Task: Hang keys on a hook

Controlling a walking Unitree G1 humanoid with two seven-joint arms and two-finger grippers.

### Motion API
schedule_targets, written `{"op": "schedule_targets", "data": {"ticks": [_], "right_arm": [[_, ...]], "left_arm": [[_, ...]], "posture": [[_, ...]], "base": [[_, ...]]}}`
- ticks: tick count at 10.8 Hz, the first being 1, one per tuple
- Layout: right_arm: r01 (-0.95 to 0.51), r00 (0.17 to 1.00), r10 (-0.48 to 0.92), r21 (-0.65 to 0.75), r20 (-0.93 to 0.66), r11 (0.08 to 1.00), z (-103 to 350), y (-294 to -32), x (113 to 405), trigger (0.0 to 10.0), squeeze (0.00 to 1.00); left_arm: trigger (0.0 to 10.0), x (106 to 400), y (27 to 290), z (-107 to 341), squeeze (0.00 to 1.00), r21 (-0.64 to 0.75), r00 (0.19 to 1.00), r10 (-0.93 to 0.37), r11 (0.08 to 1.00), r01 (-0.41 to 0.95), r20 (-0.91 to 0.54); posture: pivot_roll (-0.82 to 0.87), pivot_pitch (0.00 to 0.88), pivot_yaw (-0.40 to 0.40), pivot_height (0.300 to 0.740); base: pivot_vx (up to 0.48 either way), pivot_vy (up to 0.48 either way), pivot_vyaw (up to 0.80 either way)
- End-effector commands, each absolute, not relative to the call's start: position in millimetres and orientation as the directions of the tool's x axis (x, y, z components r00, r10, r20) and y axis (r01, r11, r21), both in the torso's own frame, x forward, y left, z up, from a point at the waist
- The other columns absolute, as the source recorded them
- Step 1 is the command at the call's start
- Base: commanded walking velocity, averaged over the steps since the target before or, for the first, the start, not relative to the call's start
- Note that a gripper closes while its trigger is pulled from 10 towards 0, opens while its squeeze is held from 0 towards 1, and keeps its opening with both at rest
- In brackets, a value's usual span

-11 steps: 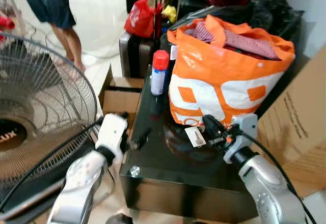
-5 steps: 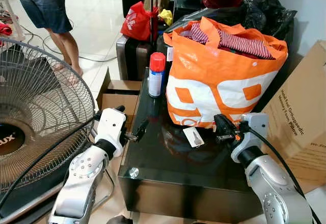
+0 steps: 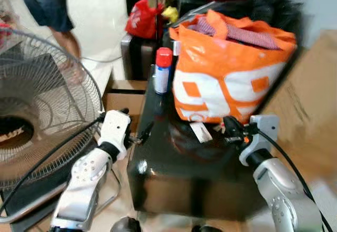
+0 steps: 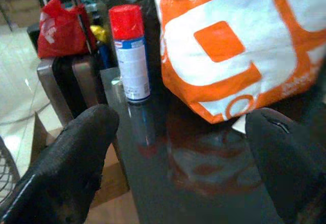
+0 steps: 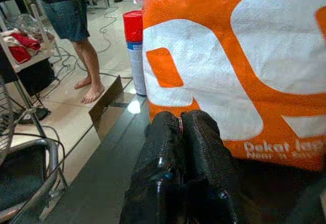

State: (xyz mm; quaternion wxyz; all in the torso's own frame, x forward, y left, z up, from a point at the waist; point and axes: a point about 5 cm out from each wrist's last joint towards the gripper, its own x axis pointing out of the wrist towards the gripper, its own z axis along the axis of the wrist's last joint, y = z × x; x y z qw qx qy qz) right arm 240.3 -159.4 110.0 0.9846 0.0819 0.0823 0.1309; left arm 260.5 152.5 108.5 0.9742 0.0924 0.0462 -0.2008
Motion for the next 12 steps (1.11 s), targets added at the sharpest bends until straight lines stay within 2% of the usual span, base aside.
{"op": "schedule_targets", "data": {"ticks": [1,3,7,10,12], "right_arm": [[-0.231,0.955,0.256,0.164,-0.152,0.959,110,-163,243,10.0,0.0],[-0.216,0.958,0.24,0.159,-0.158,0.963,109,-164,242,10.0,0.0],[-0.141,0.975,0.165,0.159,-0.152,0.977,106,-165,233,10.0,0.0],[-0.123,0.979,0.144,0.144,-0.146,0.982,108,-166,228,10.0,0.0],[-0.119,0.979,0.139,0.14,-0.148,0.983,109,-167,226,10.0,0.0]], "left_arm": [[10.0,259,152,106,0.0,0.168,0.917,-0.377,0.903,0.395,-0.131],[10.0,261,152,107,0.0,0.179,0.912,-0.388,0.896,0.407,-0.131],[10.0,271,151,108,0.0,0.178,0.876,-0.461,0.859,0.481,-0.143],[10.0,272,148,108,0.0,0.17,0.871,-0.471,0.856,0.489,-0.138],[10.0,271,145,105,0.0,0.157,0.871,-0.473,0.857,0.49,-0.133]], "posture": [[-0.08,0.0,-0.027,0.74],[-0.08,0.0,-0.005,0.74],[-0.1,0.0,0.099,0.74],[-0.12,0.0,0.094,0.74],[-0.13,0.0,0.084,0.74]], "base": [[-0.349,0.0,0.0],[-0.341,0.0,0.0],[-0.323,0.0,0.0],[-0.297,0.0,0.0],[0.0,0.0,0.0]]}}
